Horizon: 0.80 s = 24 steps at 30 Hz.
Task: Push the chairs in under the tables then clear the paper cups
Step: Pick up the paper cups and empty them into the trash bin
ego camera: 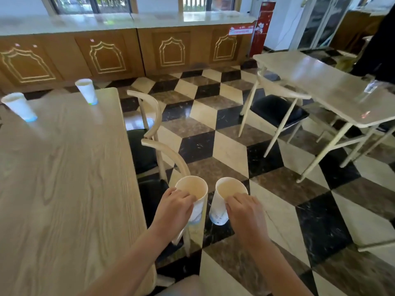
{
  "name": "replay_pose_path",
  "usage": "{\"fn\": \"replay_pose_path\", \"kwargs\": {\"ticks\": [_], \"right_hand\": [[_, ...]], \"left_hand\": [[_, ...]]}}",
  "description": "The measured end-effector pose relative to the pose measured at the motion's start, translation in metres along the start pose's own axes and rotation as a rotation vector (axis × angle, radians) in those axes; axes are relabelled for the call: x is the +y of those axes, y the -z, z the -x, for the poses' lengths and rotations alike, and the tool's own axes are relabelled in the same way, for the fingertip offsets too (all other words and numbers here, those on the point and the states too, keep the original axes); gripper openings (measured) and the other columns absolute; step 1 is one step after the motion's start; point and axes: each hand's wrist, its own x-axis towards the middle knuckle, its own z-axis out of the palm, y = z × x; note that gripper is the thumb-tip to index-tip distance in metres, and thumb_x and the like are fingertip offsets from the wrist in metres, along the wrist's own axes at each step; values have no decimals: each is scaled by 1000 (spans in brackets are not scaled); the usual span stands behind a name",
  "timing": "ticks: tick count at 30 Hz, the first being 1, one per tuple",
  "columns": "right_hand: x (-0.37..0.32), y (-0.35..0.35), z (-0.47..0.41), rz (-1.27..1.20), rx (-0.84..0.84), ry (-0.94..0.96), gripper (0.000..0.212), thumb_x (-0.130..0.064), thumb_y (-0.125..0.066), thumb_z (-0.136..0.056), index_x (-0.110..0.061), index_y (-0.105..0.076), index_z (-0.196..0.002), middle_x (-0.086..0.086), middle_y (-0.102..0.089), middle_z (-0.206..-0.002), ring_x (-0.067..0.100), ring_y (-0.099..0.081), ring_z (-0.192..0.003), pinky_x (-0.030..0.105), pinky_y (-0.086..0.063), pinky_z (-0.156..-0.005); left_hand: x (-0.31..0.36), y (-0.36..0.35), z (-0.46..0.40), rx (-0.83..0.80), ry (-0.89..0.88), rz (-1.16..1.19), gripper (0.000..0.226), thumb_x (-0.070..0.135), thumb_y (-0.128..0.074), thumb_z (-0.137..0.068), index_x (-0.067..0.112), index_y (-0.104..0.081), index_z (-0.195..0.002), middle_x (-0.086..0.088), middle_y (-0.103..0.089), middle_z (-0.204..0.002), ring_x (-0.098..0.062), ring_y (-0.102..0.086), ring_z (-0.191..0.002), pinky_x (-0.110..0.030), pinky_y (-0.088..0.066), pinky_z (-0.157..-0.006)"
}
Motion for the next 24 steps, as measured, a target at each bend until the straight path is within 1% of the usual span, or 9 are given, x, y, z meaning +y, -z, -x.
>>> {"fn": "replay_pose_path", "kwargs": {"ticks": [2,5,8,11,14,16,20,22,24], "right_hand": [[20,-4,-15,-34,14,5,29,-13,-93,-54,-8,-70,-71,7,-72,-71,21,-65,-61,34,-59,-62],[55,-9,-42,-54,2,23,28,-13,-92,-56,-8,-71,-75,7,-72,-74,21,-66,-63,35,-59,-62],[96,-12,-77,-27,0,43,28,-10,-92,-53,-9,-70,-71,6,-71,-70,21,-64,-60,33,-58,-59],[142,-5,-118,-29,9,26,28,-9,-92,-53,-8,-70,-70,7,-70,-69,22,-64,-58,34,-59,-56],[184,6,-153,-24,-3,22,24,-12,-91,-57,-8,-71,-68,7,-70,-67,19,-63,-54,33,-60,-51],[211,10,-177,-22,4,43,21,-8,-90,-58,-7,-70,-65,7,-69,-62,19,-61,-51,33,-58,-47],[254,5,-221,-84,27,-7,15,-6,-86,-64,-7,-73,-71,8,-71,-68,23,-66,-59,37,-60,-54],[271,-3,-242,-122,17,21,16,-4,-86,-64,-7,-73,-71,7,-71,-68,23,-66,-59,37,-60,-54],[284,-10,-262,-146,-6,57,18,-3,-87,-61,-8,-73,-71,6,-70,-66,22,-65,-57,35,-60,-53]], "left_hand": [[6,-9,-22,6,21,7,18,1,-77,-67,12,-71,-80,-3,-73,-72,-22,-67,-69,-42,-51,-85],[14,-28,-61,32,40,18,19,0,-78,-66,12,-71,-79,-3,-72,-71,-23,-67,-67,-41,-52,-82],[20,-56,-108,50,55,57,15,2,-76,-70,12,-71,-80,-2,-72,-74,-22,-66,-71,-39,-50,-83],[33,-76,-165,44,29,94,11,7,-74,-75,14,-70,-82,-1,-73,-79,-20,-66,-75,-36,-48,-85],[47,-84,-218,36,14,112,19,13,-82,-67,16,-71,-83,0,-75,-82,-16,-69,-74,-34,-52,-82],[54,-89,-254,28,-15,108,21,14,-82,-68,16,-71,-85,1,-75,-83,-15,-69,-75,-35,-52,-82],[59,-102,-309,17,-21,102,14,9,-74,-76,14,-72,-89,-1,-74,-84,-16,-67,-76,-35,-50,-86],[59,-111,-332,21,-4,81,14,11,-74,-77,13,-72,-91,-1,-74,-85,-16,-67,-77,-34,-49,-85],[57,-119,-351,-10,22,72,14,12,-74,-77,13,-72,-91,0,-74,-85,-15,-67,-76,-33,-49,-84]]}}
